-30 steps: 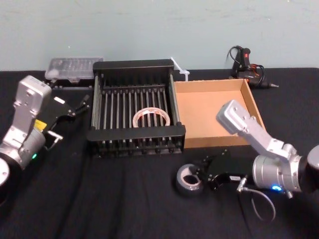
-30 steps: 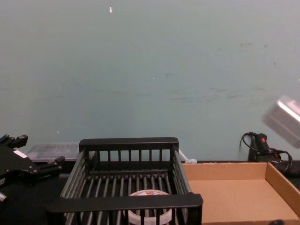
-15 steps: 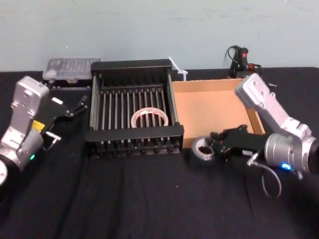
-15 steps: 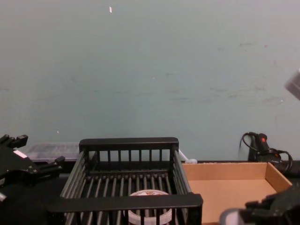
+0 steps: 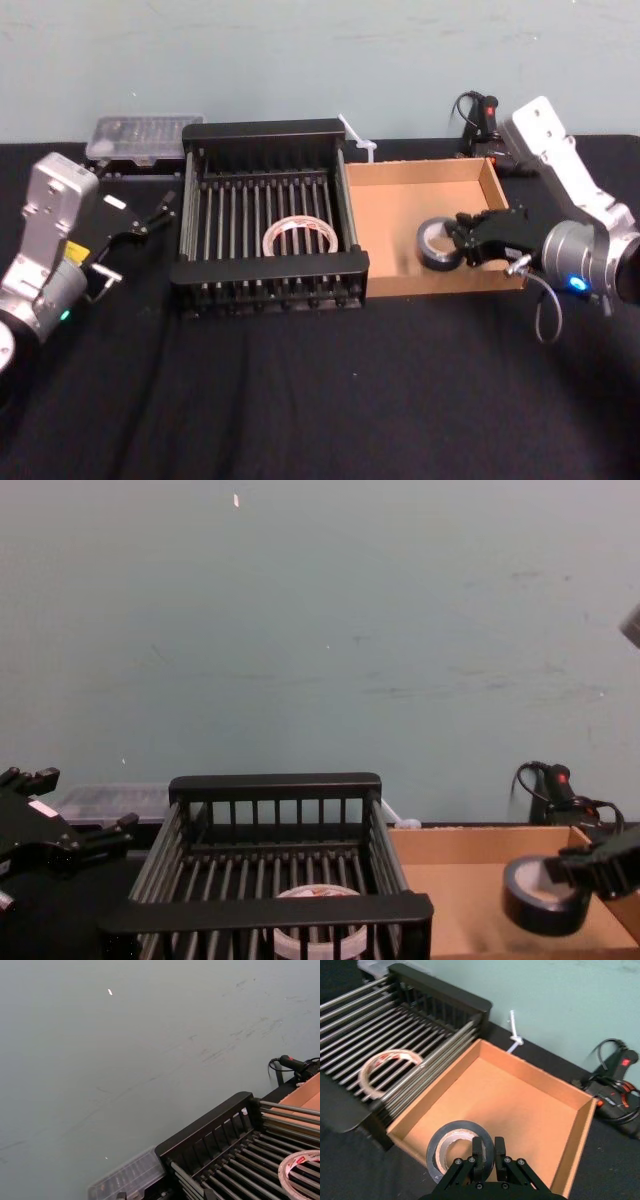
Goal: Pick up the white tape and place it into the black box , Pick up the silver tape and place it into the brown box.
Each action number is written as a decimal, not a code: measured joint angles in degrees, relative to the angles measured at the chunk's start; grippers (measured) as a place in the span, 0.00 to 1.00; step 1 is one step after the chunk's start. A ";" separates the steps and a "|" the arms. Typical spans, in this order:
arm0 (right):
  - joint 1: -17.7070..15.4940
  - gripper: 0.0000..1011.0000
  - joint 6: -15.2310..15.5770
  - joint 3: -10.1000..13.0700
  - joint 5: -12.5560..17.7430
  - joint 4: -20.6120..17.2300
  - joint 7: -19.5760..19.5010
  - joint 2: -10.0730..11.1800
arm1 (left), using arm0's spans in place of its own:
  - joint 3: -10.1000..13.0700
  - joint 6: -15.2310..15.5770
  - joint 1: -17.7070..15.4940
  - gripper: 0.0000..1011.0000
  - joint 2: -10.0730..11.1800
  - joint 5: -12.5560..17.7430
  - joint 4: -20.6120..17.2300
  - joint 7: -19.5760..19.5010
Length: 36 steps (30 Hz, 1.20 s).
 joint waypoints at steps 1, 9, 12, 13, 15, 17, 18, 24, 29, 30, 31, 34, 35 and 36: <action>0.23 0.15 0.06 0.14 -0.15 0.31 -0.15 -0.25 | 0.00 0.00 0.00 0.99 0.00 0.00 0.00 0.00; 1.62 0.15 0.19 1.05 -1.17 2.50 -0.87 -2.06 | 0.00 0.00 0.00 0.99 0.00 0.00 0.00 0.00; 1.61 0.15 0.19 1.03 -1.16 2.49 -0.88 -2.01 | 0.00 0.00 0.00 0.99 0.00 0.00 0.00 0.00; 1.59 0.15 0.19 1.02 -1.16 2.47 -0.88 -1.99 | 0.00 0.00 0.00 0.99 0.00 0.00 0.00 0.00; 1.58 0.15 0.19 0.99 -1.15 2.43 -0.87 -1.96 | 0.00 0.00 0.00 0.99 0.00 0.00 0.00 0.00; 1.57 0.15 0.19 0.98 -1.15 2.41 -0.88 -1.93 | 0.00 0.00 0.00 0.99 0.00 0.00 0.00 0.00; 1.56 0.15 0.19 0.97 -1.15 2.39 -0.87 -1.92 | 0.00 0.00 0.00 0.99 0.00 0.00 0.00 0.00; 1.53 0.15 0.19 0.93 -1.12 2.32 -0.86 -1.86 | 0.00 0.00 0.00 0.99 0.00 0.00 0.00 0.00; 1.51 0.15 0.19 0.90 -1.10 2.30 -0.83 -1.84 | 0.00 0.00 0.00 0.99 0.00 0.00 0.00 0.00; 1.51 0.15 0.19 0.89 -1.10 2.30 -0.83 -1.84 | 0.00 0.00 0.00 0.99 0.00 0.00 0.00 0.00; 1.50 0.15 0.19 0.88 -1.09 2.29 -0.83 -1.84 | 0.00 0.00 0.00 0.99 0.00 0.00 0.00 0.00; 1.49 0.23 0.19 0.87 -1.08 2.27 -0.82 -1.82 | 0.00 0.00 0.00 0.99 0.00 0.00 0.00 0.00; 1.49 0.26 0.19 0.86 -1.07 2.26 -0.82 -1.82 | 0.00 0.00 0.00 0.99 0.00 0.00 0.00 0.00; 1.48 0.30 0.19 0.86 -1.07 2.25 -0.82 -1.81 | 0.00 0.00 0.00 0.99 0.00 0.00 0.00 0.00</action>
